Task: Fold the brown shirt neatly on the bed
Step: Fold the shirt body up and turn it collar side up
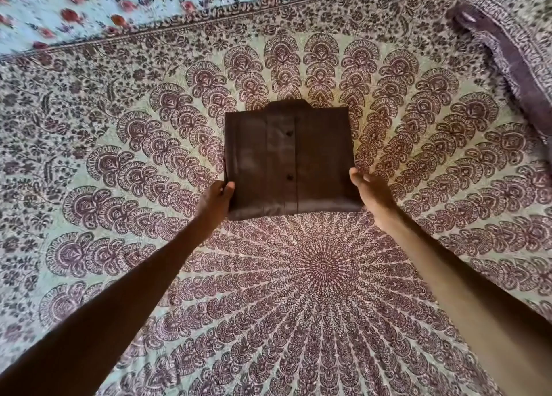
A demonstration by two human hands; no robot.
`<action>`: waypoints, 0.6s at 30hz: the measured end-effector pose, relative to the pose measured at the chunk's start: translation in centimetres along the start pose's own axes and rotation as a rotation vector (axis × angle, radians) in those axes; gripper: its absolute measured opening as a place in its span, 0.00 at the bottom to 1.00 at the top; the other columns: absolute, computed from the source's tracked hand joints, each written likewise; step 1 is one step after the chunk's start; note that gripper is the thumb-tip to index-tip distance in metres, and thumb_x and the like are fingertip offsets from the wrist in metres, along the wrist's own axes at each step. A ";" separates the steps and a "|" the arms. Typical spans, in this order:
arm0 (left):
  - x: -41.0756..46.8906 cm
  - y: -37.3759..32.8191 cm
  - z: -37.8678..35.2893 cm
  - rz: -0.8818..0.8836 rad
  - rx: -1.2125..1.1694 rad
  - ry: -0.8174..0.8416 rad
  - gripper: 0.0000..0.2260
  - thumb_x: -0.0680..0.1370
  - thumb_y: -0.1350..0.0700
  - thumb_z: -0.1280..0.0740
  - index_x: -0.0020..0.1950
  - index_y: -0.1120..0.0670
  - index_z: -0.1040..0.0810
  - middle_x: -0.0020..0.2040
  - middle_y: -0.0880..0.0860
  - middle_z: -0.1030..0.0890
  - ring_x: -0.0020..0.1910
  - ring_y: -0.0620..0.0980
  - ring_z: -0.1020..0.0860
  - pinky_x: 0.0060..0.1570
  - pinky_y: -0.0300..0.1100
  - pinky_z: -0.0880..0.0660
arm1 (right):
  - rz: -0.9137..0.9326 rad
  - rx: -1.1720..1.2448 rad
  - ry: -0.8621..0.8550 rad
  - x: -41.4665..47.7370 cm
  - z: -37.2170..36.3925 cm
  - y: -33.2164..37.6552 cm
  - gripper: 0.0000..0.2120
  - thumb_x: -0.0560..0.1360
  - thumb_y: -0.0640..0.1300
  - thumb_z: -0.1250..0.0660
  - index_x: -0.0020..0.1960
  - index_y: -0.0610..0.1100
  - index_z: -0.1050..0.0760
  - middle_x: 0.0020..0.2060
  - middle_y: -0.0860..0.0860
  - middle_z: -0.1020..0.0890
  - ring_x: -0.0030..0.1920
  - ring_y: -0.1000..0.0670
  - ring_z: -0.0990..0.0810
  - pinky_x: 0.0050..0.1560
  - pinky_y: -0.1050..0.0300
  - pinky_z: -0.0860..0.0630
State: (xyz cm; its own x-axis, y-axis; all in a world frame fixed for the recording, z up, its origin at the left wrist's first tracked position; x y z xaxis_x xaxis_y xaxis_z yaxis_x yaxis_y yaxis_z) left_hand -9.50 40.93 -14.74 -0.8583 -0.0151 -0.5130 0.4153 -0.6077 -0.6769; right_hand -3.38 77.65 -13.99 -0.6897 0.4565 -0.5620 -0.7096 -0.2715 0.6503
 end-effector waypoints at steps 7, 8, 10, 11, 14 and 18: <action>-1.4 -1.1 0.6 -0.017 0.041 -0.212 0.14 0.81 0.50 0.40 0.59 0.59 0.25 0.48 0.52 0.22 0.44 0.52 0.24 0.39 0.40 0.31 | 0.279 -0.198 -0.265 -1.8 0.4 1.6 0.14 0.80 0.46 0.38 0.43 0.36 0.25 0.35 0.45 0.22 0.38 0.44 0.25 0.36 0.54 0.38; -1.4 -1.6 0.8 -0.039 0.019 -0.239 0.14 0.81 0.51 0.40 0.59 0.59 0.25 0.48 0.52 0.22 0.44 0.52 0.24 0.40 0.41 0.31 | 0.289 -0.173 -0.307 -2.2 0.6 1.7 0.14 0.80 0.46 0.39 0.43 0.37 0.26 0.35 0.47 0.24 0.38 0.46 0.27 0.36 0.54 0.39; -1.3 -1.9 1.0 -0.045 0.030 -0.258 0.13 0.82 0.53 0.41 0.59 0.60 0.25 0.46 0.52 0.22 0.43 0.52 0.24 0.38 0.40 0.31 | 0.270 -0.159 -0.348 -2.5 0.5 1.5 0.12 0.81 0.45 0.40 0.45 0.38 0.26 0.36 0.48 0.25 0.38 0.47 0.28 0.37 0.55 0.37; -1.1 -1.8 0.9 -0.030 0.047 -0.255 0.12 0.82 0.54 0.41 0.58 0.60 0.24 0.46 0.54 0.22 0.43 0.53 0.24 0.36 0.39 0.31 | 0.256 -0.173 -0.347 -2.6 0.3 1.4 0.11 0.81 0.45 0.40 0.46 0.38 0.25 0.37 0.47 0.24 0.38 0.47 0.27 0.37 0.54 0.33; -1.1 -1.8 0.6 0.017 0.105 -0.260 0.13 0.82 0.54 0.42 0.54 0.62 0.23 0.45 0.59 0.20 0.41 0.55 0.23 0.36 0.42 0.30 | 0.247 -0.243 -0.312 -2.1 -0.3 1.1 0.10 0.81 0.46 0.41 0.47 0.41 0.26 0.37 0.45 0.20 0.37 0.44 0.22 0.35 0.51 0.27; -2.0 -3.1 0.6 -0.003 0.264 -0.325 0.14 0.82 0.54 0.42 0.54 0.63 0.23 0.49 0.59 0.21 0.42 0.54 0.26 0.39 0.45 0.31 | 0.257 -0.333 -0.324 -1.8 -0.5 1.7 0.09 0.81 0.46 0.41 0.52 0.42 0.27 0.40 0.44 0.18 0.38 0.44 0.21 0.32 0.57 0.33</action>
State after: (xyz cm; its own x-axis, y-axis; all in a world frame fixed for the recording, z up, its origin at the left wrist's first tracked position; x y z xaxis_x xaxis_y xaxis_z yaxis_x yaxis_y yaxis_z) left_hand -9.27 42.38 -11.29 -0.9275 -0.2370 -0.2890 0.3571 -0.7902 -0.4981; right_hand -3.41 75.96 -12.18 -0.8050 0.5637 -0.1849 -0.5670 -0.6394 0.5194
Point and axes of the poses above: each hand's wrist, its own x-axis towards the middle knuckle, its own z-axis out of the back of the hand, y = z × x, the point moved 9 cm from there along x, towards the middle knuckle
